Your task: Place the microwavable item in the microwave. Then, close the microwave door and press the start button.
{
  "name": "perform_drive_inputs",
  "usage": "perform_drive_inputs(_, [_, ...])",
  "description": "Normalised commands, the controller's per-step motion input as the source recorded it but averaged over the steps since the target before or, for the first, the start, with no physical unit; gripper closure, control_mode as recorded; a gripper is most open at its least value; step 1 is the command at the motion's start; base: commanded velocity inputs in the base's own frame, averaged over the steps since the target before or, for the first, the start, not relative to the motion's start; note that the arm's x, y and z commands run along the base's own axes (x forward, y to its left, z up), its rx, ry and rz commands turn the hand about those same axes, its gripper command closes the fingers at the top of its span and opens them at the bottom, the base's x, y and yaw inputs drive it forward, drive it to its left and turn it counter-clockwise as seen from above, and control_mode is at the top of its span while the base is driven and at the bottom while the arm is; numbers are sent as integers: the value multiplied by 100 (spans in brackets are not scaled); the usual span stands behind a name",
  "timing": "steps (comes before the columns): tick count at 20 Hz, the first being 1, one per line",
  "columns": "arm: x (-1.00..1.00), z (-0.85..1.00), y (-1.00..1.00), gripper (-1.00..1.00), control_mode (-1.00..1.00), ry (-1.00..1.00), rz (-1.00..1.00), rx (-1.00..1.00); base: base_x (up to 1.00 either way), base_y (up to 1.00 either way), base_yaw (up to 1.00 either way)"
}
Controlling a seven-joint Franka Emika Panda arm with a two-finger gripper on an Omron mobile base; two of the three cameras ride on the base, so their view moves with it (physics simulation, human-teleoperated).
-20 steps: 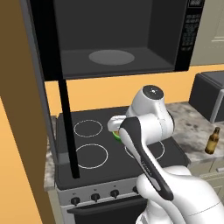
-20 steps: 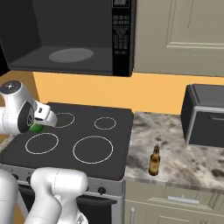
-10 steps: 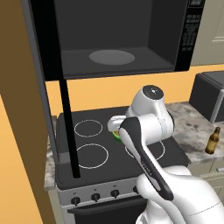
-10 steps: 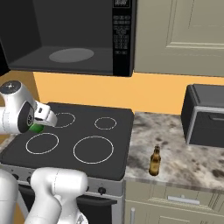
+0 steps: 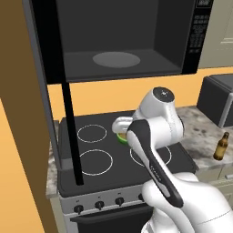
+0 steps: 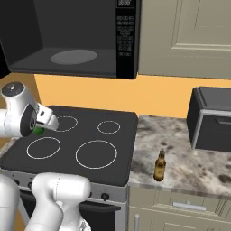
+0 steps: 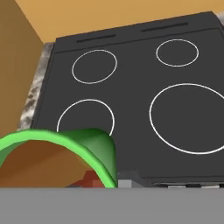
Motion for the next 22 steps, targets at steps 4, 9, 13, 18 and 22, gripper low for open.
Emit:
perform_drive_inputs(4, [0,82,38,100,-100,-2,-20,11,0,0,0])
perform_drive_inputs(9, [0,75,37,100,-100,-13,-20,13,0,0,0])
perform_drive_inputs(13, [0,54,-2,100,-100,-12,-12,17,0,0,0])
perform_drive_inputs(18, [0,58,-32,100,-100,-11,-6,19,0,0,0])
perform_drive_inputs(22, [0,75,-10,100,-100,-11,-9,16,0,0,0])
